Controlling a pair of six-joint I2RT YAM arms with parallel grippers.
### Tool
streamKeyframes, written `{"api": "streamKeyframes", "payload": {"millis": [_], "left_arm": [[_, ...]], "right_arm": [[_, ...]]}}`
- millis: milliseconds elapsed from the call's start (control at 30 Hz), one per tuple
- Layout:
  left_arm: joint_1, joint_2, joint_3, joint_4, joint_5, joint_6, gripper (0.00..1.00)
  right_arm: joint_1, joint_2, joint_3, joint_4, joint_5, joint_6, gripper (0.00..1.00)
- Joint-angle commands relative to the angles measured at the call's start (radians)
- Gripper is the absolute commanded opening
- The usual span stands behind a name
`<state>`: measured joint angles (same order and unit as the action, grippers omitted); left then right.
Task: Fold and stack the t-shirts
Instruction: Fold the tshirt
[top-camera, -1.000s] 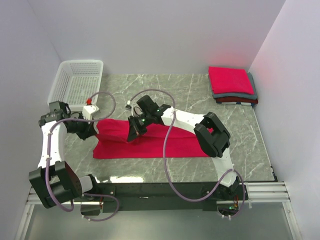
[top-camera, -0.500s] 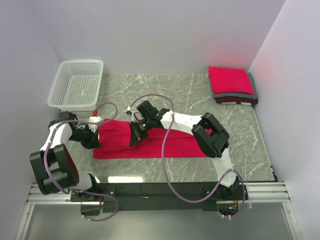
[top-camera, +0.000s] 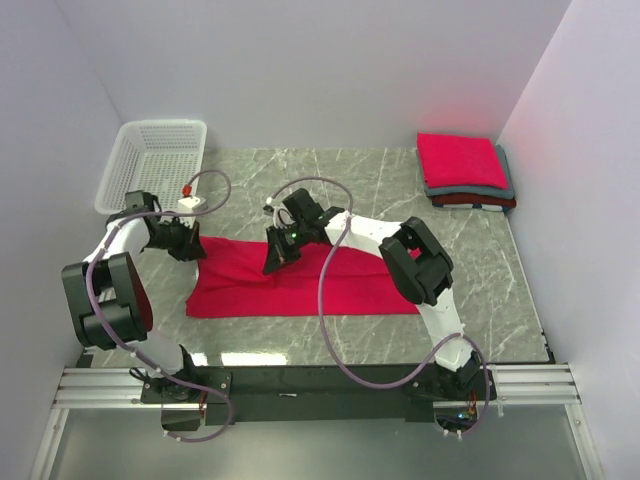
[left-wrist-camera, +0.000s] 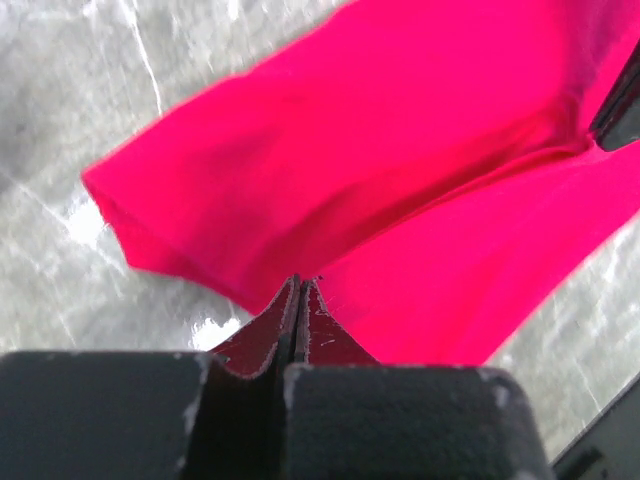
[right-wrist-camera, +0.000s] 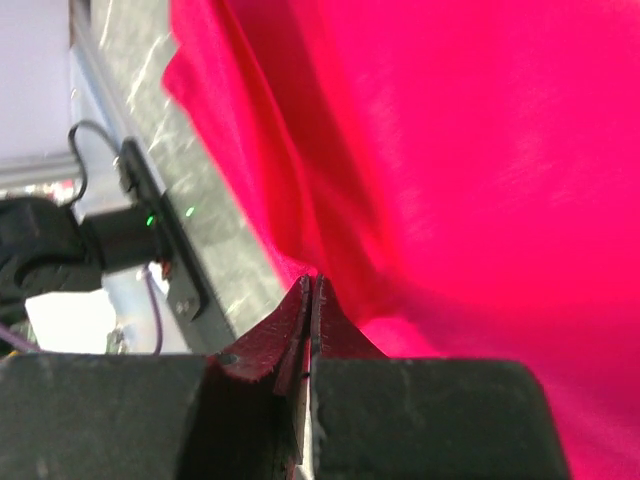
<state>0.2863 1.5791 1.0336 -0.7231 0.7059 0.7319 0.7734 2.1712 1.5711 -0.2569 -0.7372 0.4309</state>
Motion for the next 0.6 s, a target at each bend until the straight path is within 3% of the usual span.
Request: {"api": "streamKeyframes", "payload": {"millis": [0, 67, 167, 200, 233, 333, 433, 567], "left_arm": [[-0.035, 0.016, 0.019, 0.150, -0.041, -0.115, 0.01], [-0.038, 0.031, 0.023, 0.181, -0.069, -0.158, 0.01], [-0.039, 0.038, 0.034, 0.228, -0.126, -0.216, 0.08], [-0.036, 0.032, 0.036, 0.241, -0.132, -0.226, 0.21], [-0.038, 0.016, 0.040, 0.235, -0.131, -0.229, 0.26], [-0.038, -0.030, 0.043, 0.164, -0.103, -0.198, 0.43], [-0.038, -0.100, 0.023, 0.084, -0.098, -0.155, 0.48], [-0.041, -0.197, -0.038, 0.045, -0.123, -0.138, 0.52]], "right_arm": [[-0.023, 0.029, 0.075, -0.002, 0.050, -0.004, 0.01], [-0.034, 0.030, 0.081, -0.007, 0.068, -0.007, 0.06], [-0.068, 0.009, 0.072, -0.022, 0.084, -0.021, 0.18], [-0.077, 0.000, 0.067, -0.037, 0.084, -0.030, 0.22], [-0.098, -0.022, 0.060, -0.053, 0.079, -0.040, 0.32], [-0.156, -0.104, 0.014, -0.133, 0.071, -0.112, 0.45], [-0.242, -0.224, -0.060, -0.252, 0.062, -0.246, 0.48], [-0.385, -0.352, -0.141, -0.482, 0.180, -0.496, 0.50]]}}
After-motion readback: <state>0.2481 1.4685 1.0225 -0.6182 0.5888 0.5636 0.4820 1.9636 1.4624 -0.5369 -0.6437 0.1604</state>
